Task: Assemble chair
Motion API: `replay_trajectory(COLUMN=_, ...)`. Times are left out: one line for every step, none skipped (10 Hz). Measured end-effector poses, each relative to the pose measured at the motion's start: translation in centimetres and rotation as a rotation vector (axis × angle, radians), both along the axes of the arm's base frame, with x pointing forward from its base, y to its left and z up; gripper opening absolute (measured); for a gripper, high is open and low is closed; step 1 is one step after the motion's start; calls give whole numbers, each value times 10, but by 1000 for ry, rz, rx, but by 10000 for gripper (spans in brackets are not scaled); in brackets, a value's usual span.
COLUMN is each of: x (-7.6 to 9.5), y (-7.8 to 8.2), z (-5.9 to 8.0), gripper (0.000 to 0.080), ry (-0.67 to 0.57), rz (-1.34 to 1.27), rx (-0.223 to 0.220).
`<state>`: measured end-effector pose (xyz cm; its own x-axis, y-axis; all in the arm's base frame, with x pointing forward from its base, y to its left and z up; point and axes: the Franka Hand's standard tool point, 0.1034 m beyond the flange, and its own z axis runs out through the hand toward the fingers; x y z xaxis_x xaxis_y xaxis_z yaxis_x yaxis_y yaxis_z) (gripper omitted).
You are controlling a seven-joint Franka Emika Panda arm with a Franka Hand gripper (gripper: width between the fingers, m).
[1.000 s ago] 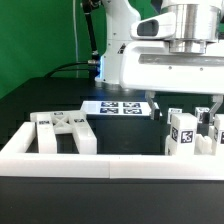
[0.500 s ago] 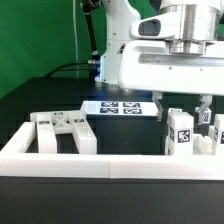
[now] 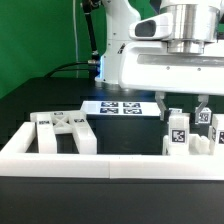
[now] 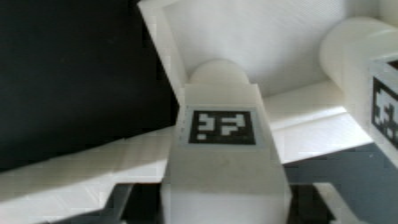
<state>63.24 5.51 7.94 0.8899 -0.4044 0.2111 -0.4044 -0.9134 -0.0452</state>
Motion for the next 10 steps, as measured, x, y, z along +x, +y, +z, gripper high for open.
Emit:
replay_trajectory(x=1, y=1, z=0, gripper=291, ry=-5, rz=-145, rx=30)
replay_trajectory(x=1, y=1, z=-1, gripper=291, ry=-12, rz=-273, rx=55)
replay_trajectory(x=1, y=-1, z=-1, gripper=291, ry=-17, rz=-357, rx=73)
replay_trajectory(x=1, y=-3, z=-1, gripper=291, ry=-22, rz=-508, rx=113)
replay_trajectory(x=0, y=-2, z=-1, gripper=291, ry=-26, rz=-657, rx=153)
replay_trajectory(x=0, y=-2, z=-1, gripper=291, ry=-30, rz=-794, rx=182)
replay_trajectory(x=-1, y=-1, z=0, gripper=291, ry=-30, rz=-876, rx=193)
replay_trajectory(x=-2, y=-1, z=0, gripper=294, ry=-31, rz=-911, rx=197)
replay_trajectory(x=-2, y=-1, z=0, gripper=294, ry=-32, rz=-944, rx=202)
replay_trajectory(x=-2, y=-1, z=0, gripper=294, ry=-32, rz=-940, rx=201)
